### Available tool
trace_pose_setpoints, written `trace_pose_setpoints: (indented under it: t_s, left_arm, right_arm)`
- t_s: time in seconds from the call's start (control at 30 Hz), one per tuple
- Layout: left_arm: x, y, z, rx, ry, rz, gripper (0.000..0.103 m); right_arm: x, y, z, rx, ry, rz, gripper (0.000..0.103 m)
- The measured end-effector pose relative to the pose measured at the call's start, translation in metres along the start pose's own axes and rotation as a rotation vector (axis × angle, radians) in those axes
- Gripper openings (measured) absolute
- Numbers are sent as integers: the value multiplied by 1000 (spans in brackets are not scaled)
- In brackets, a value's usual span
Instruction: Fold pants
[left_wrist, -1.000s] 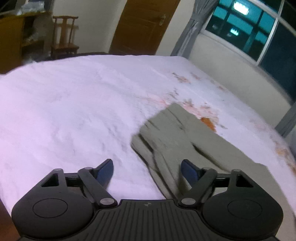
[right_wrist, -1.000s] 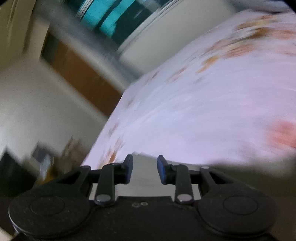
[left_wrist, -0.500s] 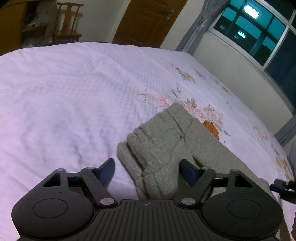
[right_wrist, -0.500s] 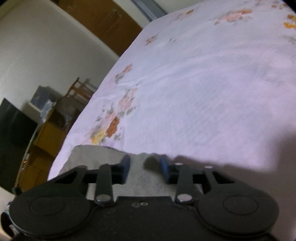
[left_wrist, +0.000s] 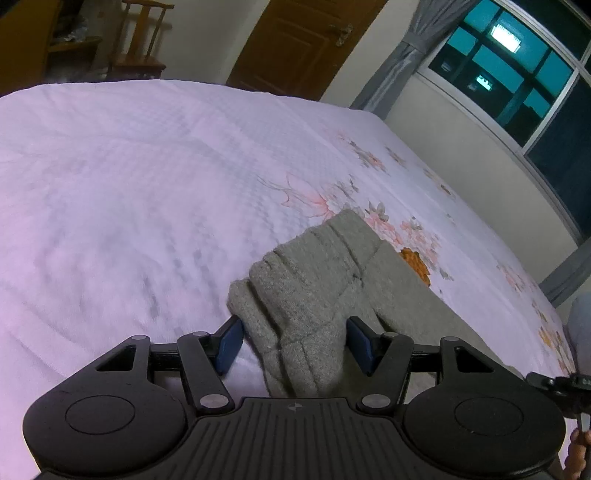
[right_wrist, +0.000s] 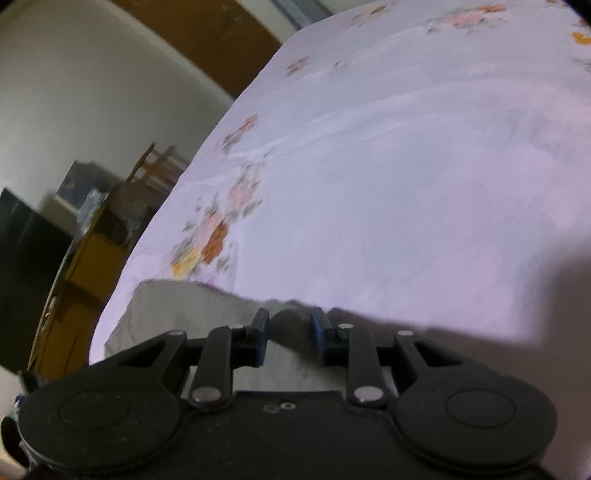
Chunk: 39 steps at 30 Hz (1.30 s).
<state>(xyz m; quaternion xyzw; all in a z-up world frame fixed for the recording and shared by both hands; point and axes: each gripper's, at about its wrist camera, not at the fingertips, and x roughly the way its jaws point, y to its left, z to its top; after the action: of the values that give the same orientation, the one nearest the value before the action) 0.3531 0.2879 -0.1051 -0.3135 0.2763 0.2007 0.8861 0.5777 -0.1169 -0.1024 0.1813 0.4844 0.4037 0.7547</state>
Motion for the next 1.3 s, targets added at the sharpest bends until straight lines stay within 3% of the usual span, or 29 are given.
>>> trace_pose_setpoints:
  t_s: [0.13, 0.23, 0.37, 0.5, 0.6, 0.77, 0.8, 0.83, 0.87, 0.97, 1.13, 1.23, 1.3]
  left_arm:
    - [-4, 4, -5, -12, -14, -4, 61]
    - [-4, 7, -6, -38, -16, -14, 61]
    - [-4, 7, -4, -48, -17, -19, 61]
    - [-3, 8, -3, -61, -27, -28, 59]
    - [1, 13, -3, -86, -23, -43, 54]
    - [1, 17, -3, -96, -31, -82, 41]
    - [1, 17, -4, -98, -34, -87, 39]
    - [0, 18, -4, -100, -36, -92, 38]
    - [0, 18, -4, -102, -40, -97, 37]
    - [-3, 15, -3, -96, -63, -113, 34]
    - [-18, 5, -1, -60, -121, -117, 32]
    - [-3, 6, -5, -16, -76, -55, 32]
    - [10, 18, -7, -57, -48, -68, 34]
  right_arm:
    - [-5, 8, -1, -41, 22, 101, 18]
    - [5, 11, 2, -70, 60, 55, 18]
    - [17, 4, 5, -25, 71, 87, 22]
    - [20, -10, 6, 54, 70, 173, 22]
    - [21, -20, 7, 114, 64, 210, 22]
    - [23, -16, 8, 109, 74, 239, 21]
    - [18, -13, 7, 87, 45, 237, 15]
    - [14, -9, 7, 55, 24, 219, 3]
    - [12, -1, 6, 1, 14, 180, 0]
    - [7, 26, 0, -142, -27, 92, 0]
    - [-3, 50, 2, -249, -129, -80, 0]
    - [22, 51, -3, -328, -77, -240, 0]
    - [44, 41, -7, -312, -34, -284, 0]
